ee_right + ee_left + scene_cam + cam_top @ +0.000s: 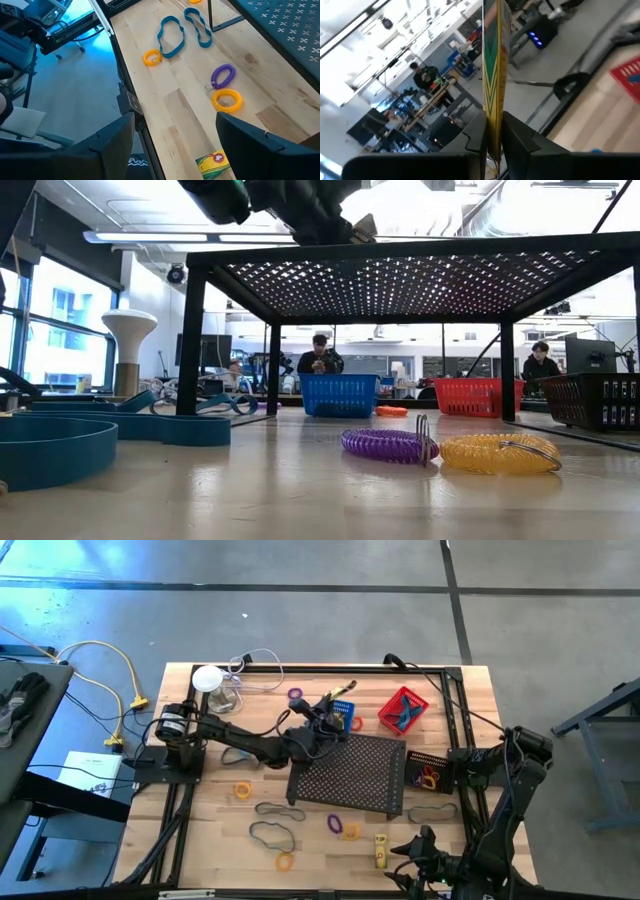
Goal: Pick & Place Office Desk Supplies
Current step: Put the yellow crayon box into the blue bin, then put the blue rubber band into the red bin
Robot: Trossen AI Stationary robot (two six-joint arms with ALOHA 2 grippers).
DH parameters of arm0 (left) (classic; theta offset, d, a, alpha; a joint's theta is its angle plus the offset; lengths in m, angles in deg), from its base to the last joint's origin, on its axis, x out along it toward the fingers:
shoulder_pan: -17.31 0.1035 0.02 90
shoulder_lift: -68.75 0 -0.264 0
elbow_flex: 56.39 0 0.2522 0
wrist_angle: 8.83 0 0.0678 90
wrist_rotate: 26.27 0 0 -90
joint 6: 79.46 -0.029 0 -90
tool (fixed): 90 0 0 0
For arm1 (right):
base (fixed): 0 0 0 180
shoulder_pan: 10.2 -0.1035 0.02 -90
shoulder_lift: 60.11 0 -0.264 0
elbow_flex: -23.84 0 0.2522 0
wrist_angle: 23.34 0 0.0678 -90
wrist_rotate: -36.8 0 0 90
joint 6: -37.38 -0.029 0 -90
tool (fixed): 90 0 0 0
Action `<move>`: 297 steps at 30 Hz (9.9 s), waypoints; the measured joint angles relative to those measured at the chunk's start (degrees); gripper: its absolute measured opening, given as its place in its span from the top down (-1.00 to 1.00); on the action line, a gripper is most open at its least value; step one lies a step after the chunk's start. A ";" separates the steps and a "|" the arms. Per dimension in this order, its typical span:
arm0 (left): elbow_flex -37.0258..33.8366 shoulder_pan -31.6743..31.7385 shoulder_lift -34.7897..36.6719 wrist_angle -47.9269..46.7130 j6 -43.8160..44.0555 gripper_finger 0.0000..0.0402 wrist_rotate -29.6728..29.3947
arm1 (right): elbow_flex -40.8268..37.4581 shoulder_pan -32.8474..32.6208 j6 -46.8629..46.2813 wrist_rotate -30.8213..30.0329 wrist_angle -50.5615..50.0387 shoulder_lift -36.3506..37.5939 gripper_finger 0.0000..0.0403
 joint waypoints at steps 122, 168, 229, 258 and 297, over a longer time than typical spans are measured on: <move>0.93 1.83 41.35 -87.60 60.99 0.67 59.96 | 0.00 0.31 19.81 -2.21 0.24 -0.02 -0.33; -13.30 -35.60 11.45 -86.92 84.41 0.68 51.34 | 0.00 11.13 34.73 2.21 7.37 -0.02 -0.32; -7.18 -33.70 29.38 -39.21 50.71 1.00 41.41 | 0.00 21.10 73.55 3.49 37.41 -0.02 -0.32; -7.18 -30.21 29.40 -39.36 47.57 1.00 43.22 | -0.10 36.21 76.78 27.85 51.61 -3.56 -0.32; -7.20 -31.08 26.12 -40.02 39.57 0.44 35.71 | 0.02 22.97 50.16 3.60 8.12 8.54 0.98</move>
